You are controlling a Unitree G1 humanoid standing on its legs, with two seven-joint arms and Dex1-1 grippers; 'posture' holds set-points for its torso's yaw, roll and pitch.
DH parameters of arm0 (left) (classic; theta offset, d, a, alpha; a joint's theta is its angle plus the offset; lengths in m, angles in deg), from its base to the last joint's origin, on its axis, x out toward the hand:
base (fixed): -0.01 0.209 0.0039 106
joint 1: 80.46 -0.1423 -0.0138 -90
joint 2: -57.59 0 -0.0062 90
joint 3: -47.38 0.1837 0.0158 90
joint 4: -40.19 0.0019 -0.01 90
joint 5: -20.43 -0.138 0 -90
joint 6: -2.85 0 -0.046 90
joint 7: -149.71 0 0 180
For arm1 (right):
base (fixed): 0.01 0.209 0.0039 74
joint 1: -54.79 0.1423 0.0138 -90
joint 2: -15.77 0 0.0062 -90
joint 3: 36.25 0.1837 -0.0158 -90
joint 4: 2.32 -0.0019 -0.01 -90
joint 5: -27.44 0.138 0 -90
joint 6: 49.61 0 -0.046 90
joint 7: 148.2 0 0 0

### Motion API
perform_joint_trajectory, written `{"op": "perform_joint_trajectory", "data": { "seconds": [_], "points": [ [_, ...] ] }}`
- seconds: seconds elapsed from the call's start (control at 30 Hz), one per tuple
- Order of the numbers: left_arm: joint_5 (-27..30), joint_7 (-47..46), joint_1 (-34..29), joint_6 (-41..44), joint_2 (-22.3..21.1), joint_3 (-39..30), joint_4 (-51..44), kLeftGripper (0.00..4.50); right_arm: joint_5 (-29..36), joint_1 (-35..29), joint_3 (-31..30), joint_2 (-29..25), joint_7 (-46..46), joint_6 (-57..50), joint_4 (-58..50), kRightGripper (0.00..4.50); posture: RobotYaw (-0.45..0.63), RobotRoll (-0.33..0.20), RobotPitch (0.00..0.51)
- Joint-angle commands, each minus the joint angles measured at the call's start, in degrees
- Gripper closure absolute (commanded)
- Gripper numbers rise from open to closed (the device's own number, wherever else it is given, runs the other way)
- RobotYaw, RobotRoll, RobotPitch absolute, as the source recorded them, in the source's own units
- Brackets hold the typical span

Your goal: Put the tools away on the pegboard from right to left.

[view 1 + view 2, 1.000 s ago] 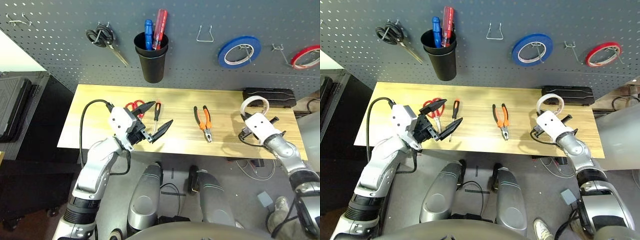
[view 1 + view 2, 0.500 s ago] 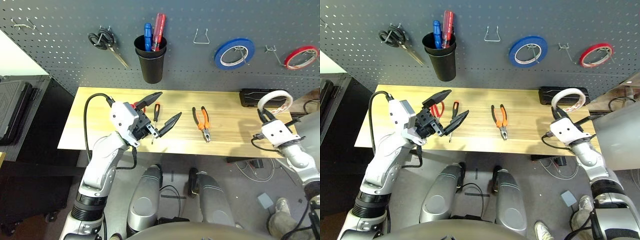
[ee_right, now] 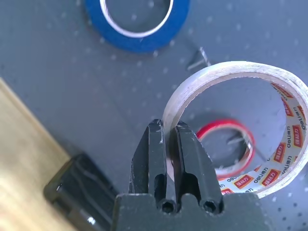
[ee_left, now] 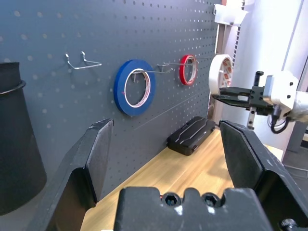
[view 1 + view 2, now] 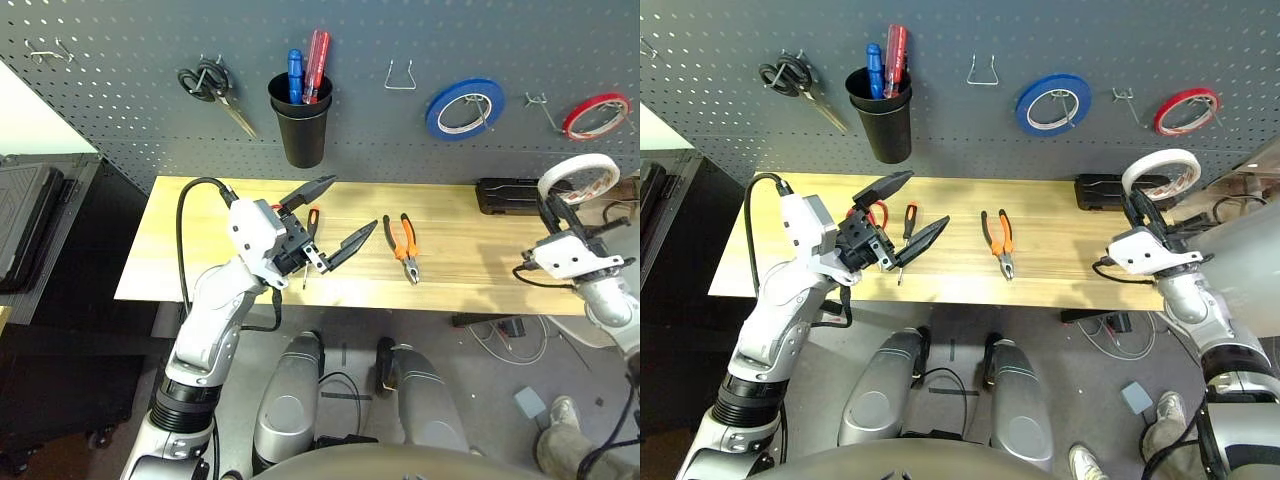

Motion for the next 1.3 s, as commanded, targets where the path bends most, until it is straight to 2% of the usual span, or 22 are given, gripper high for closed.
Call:
{"op": "perform_joint_trajectory", "data": {
  "seconds": [0.03,0.4,0.67,0.87,1.03,1.23,1.3],
  "points": [
    [0.59,0.31,0.61,0.61,0.05,1.09,-1.43,0.00,0.20,2.08,-0.98,0.41,0.63,0.78,1.58,4.45,0.30,0.000,0.205],
    [0.34,0.18,1.40,0.82,-0.18,1.32,-1.23,0.00,-0.64,13.90,-3.89,1.42,0.66,-3.29,10.95,4.45,0.31,0.000,0.200],
    [0.12,0.14,1.66,1.16,-0.60,1.22,-0.97,0.00,2.07,23.03,-3.98,5.24,7.55,-9.75,17.76,4.45,0.32,0.000,0.196],
    [-0.01,0.01,1.97,1.31,-0.78,1.01,-0.62,0.00,5.11,27.34,-2.91,7.87,12.18,-14.66,19.95,4.45,0.32,0.000,0.194],
    [-0.18,-0.22,1.95,1.41,-0.92,0.84,-0.36,0.00,8.02,27.25,-1.51,9.23,13.86,-15.48,19.77,2.89,0.33,0.000,0.193],
    [-0.21,-0.29,1.19,1.38,-1.39,0.71,-0.30,0.00,10.74,22.89,-0.25,9.30,14.31,-11.34,18.18,0.56,0.33,0.000,0.205],
    [-0.25,-0.24,0.87,1.45,-1.67,0.66,-0.19,0.00,12.05,20.54,0.56,9.14,14.74,-8.65,17.05,0.06,0.32,0.000,0.211]
  ]
}}
